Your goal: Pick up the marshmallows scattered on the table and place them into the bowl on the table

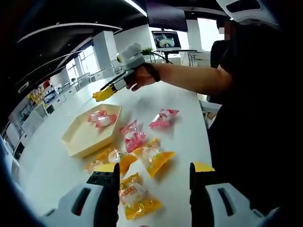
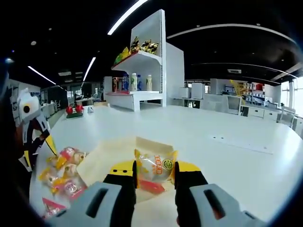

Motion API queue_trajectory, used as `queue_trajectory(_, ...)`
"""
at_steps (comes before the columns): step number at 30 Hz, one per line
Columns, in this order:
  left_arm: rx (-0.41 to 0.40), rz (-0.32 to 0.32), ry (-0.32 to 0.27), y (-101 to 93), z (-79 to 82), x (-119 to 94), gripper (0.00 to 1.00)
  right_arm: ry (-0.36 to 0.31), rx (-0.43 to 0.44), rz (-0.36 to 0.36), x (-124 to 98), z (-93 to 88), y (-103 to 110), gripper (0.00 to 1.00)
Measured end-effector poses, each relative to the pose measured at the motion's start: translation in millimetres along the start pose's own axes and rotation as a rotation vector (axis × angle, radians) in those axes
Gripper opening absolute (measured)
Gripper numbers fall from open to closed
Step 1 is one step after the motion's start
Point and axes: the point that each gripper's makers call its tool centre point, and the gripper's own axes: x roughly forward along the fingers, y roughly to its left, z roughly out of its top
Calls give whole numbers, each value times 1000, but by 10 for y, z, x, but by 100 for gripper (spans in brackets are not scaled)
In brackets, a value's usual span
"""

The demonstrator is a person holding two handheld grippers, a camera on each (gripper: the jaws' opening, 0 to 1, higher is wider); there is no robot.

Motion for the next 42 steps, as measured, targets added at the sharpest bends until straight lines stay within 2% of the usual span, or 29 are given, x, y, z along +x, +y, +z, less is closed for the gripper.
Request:
queue_trajectory(19,-4,1,1,-2,-28,-5,59,21,-23,43,82,-48,109,32)
queue_trajectory(42,-3,-1,3,-5,-25,4,59,38,-14,42,96,-96,97,32)
